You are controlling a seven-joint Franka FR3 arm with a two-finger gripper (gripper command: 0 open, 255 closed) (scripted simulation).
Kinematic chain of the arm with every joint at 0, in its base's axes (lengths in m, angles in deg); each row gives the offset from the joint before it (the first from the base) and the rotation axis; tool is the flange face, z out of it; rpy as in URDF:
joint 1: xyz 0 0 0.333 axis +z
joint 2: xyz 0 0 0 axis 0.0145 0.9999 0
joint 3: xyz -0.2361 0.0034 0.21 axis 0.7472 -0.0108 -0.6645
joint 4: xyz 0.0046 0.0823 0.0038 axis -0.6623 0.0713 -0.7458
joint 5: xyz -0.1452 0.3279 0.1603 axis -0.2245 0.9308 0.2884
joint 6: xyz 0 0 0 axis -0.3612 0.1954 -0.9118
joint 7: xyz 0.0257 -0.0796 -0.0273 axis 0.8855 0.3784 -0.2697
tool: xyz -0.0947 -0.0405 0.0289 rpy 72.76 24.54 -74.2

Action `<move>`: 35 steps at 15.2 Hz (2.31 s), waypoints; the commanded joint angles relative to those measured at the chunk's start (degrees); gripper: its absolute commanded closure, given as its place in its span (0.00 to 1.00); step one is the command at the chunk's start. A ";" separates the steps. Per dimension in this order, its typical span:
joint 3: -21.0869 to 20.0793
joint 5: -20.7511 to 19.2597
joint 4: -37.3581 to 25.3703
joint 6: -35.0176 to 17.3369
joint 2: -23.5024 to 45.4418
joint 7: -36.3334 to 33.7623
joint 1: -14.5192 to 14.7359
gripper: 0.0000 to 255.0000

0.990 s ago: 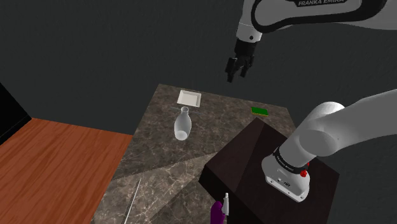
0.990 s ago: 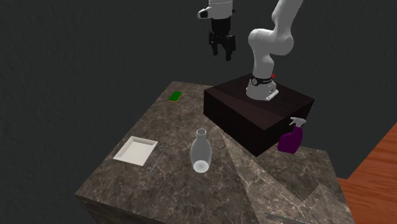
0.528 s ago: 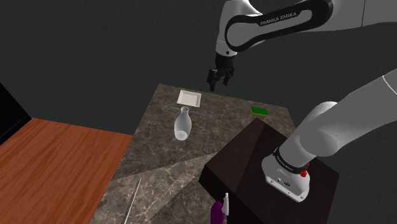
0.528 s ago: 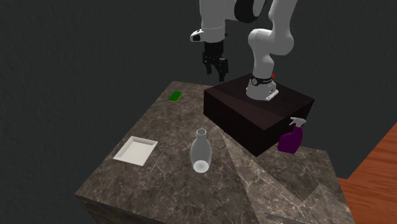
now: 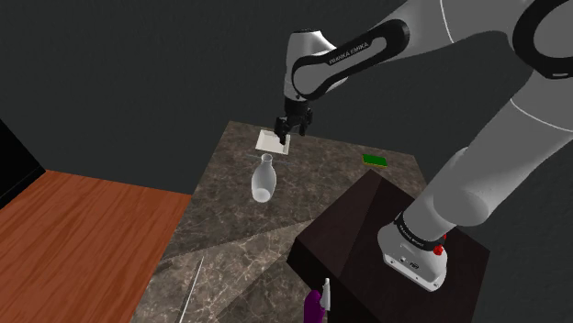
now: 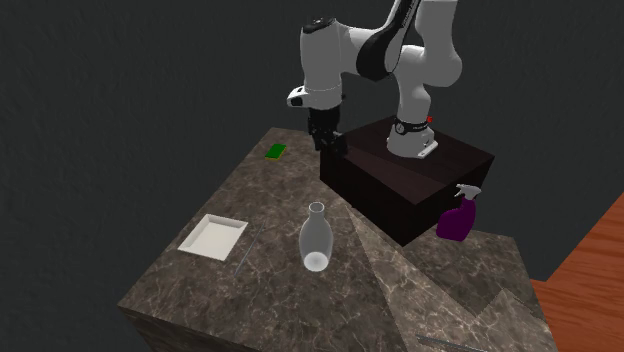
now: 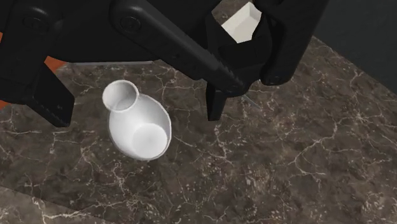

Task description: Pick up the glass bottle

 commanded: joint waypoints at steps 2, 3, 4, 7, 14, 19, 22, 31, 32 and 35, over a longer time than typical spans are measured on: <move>-0.50 -1.05 -3.75 -3.27 7.08 -1.90 0.65 0.00; -0.58 -1.44 -5.09 -4.15 9.34 -2.49 0.88 0.00; -0.61 -1.84 -6.50 -4.96 11.60 -3.06 1.15 0.00; -0.55 -3.04 -11.17 -6.93 18.39 -4.72 2.06 0.00; -0.04 -4.32 -16.14 -10.49 27.05 -6.22 3.22 0.00; 0.17 -4.60 -16.38 -12.50 29.30 -6.37 3.37 0.00; 0.18 -4.60 -16.41 -12.50 29.33 -6.33 3.35 1.00; 0.05 -4.45 -16.22 -11.39 28.02 -6.29 3.29 1.00; 0.00 -4.37 -16.15 -10.83 27.39 -6.25 3.24 1.00; -0.16 -4.13 -16.07 -9.08 25.57 -6.12 3.12 1.00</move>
